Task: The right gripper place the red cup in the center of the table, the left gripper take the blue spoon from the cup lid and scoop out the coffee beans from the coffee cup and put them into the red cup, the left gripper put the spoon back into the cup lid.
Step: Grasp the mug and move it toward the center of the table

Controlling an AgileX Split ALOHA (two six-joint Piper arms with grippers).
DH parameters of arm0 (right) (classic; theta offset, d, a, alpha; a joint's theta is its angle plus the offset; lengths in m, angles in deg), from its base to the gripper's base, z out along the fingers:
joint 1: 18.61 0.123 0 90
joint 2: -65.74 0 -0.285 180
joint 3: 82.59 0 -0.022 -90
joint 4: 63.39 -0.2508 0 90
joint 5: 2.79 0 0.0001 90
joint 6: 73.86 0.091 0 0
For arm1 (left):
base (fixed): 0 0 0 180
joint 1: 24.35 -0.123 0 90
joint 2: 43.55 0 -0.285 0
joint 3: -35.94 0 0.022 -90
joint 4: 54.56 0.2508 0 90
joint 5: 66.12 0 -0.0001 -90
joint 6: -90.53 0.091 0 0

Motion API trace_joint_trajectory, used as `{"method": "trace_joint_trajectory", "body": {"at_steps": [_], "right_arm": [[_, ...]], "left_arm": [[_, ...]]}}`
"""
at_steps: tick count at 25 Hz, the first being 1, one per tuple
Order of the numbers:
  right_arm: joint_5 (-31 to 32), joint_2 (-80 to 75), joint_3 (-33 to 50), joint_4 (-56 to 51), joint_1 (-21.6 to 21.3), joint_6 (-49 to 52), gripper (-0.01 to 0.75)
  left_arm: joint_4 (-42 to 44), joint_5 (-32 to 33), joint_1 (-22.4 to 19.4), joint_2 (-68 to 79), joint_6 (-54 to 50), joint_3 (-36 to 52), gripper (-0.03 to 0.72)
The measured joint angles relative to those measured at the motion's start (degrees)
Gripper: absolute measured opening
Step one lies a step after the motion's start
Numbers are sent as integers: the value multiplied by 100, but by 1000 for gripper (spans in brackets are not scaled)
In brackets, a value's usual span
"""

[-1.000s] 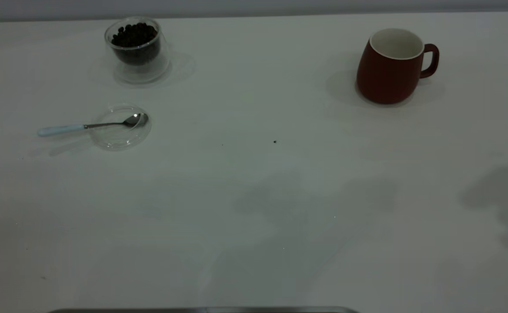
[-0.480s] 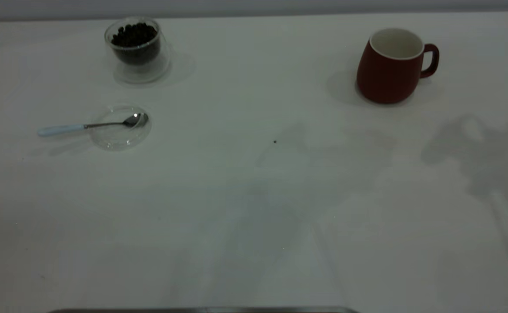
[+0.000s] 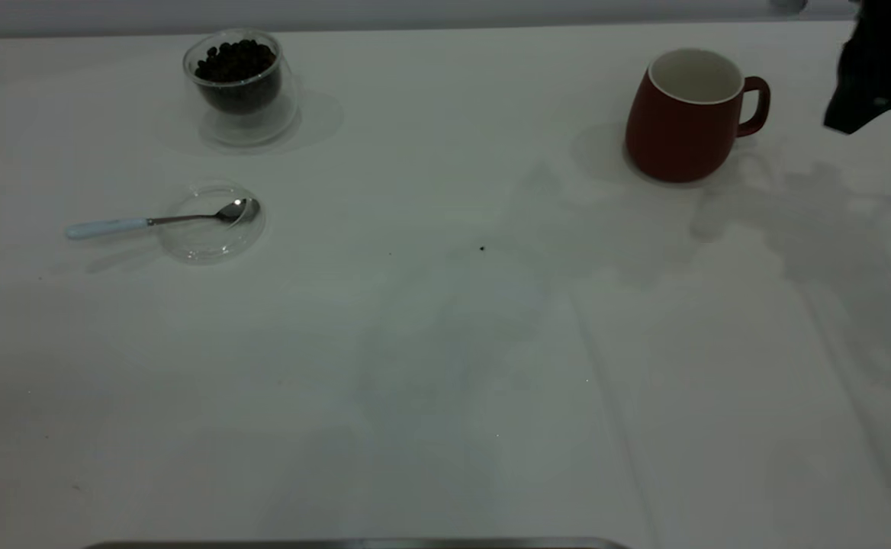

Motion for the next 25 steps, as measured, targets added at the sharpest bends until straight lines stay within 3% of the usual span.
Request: {"method": "trace_joint_trajectory", "body": {"at_steps": [10, 25], "right_arm": [[-342, -1083, -904, 729, 416, -135, 590], [-1067, -1204, -992, 857, 777, -169, 590]], "left_arm": [[0, 0, 0, 0, 0, 0, 586], [0, 0, 0, 0, 0, 0, 586]]}}
